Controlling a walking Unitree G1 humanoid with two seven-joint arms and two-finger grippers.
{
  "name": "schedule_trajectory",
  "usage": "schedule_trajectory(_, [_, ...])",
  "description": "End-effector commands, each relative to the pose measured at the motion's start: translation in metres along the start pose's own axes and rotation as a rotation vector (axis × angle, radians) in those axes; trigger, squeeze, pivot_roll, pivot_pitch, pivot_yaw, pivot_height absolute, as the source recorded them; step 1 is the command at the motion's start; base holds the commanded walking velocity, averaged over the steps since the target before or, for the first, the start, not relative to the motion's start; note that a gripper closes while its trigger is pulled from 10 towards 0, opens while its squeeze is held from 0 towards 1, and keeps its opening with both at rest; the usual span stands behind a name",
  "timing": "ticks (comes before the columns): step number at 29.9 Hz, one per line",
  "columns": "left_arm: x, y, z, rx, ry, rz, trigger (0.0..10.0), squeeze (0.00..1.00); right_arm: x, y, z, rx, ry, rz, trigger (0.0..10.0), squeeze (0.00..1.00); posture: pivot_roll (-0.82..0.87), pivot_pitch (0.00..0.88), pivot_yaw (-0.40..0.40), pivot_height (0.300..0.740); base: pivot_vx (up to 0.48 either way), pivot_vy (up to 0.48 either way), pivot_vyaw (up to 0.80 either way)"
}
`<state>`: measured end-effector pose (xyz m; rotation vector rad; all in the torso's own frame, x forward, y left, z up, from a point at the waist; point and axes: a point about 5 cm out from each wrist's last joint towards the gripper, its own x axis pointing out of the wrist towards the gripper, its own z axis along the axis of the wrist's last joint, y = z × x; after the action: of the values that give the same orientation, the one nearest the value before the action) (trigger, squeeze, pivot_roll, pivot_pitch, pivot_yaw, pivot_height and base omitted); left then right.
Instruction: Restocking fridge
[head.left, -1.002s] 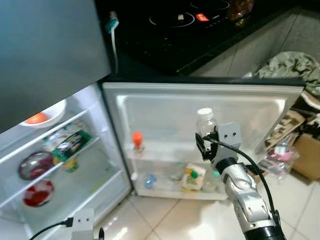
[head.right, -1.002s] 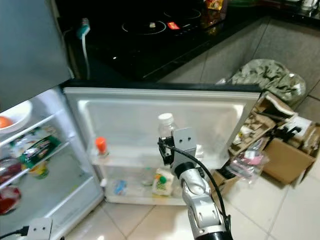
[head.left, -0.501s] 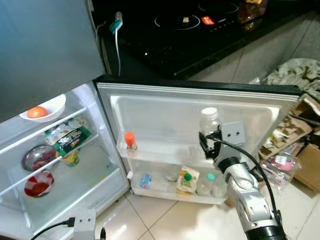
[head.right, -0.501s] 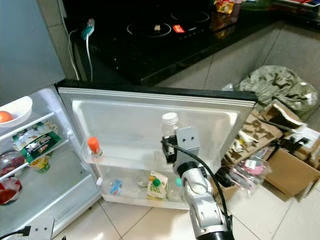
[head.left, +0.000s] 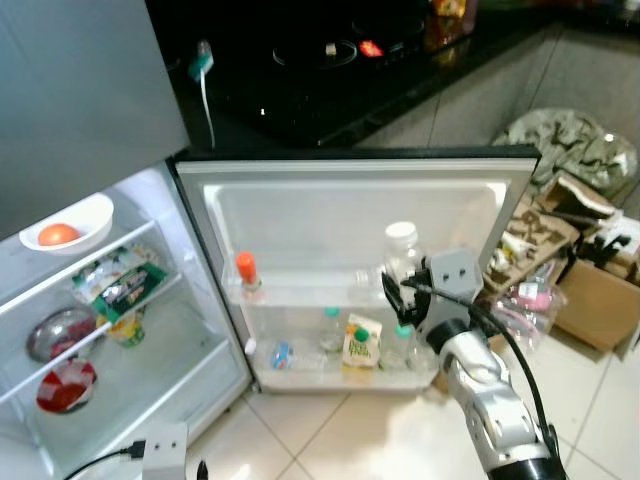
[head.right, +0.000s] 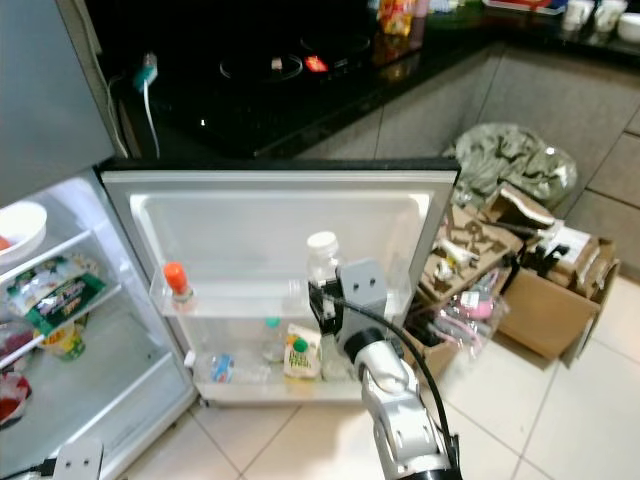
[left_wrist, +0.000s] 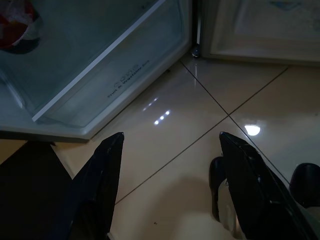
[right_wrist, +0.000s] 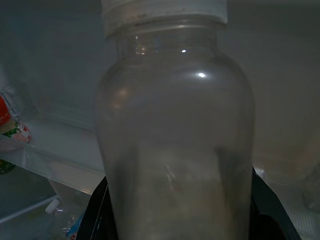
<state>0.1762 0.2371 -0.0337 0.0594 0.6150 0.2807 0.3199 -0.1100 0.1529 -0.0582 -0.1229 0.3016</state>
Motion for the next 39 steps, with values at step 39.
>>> schedule_trajectory(39, [-0.013,0.012,-0.018,0.014,0.051,0.056,10.0,0.0,0.021,0.101,0.044,0.072,-0.109,0.506,10.0,0.0,-0.04,0.242,-0.024,0.71,0.0,0.0,0.0])
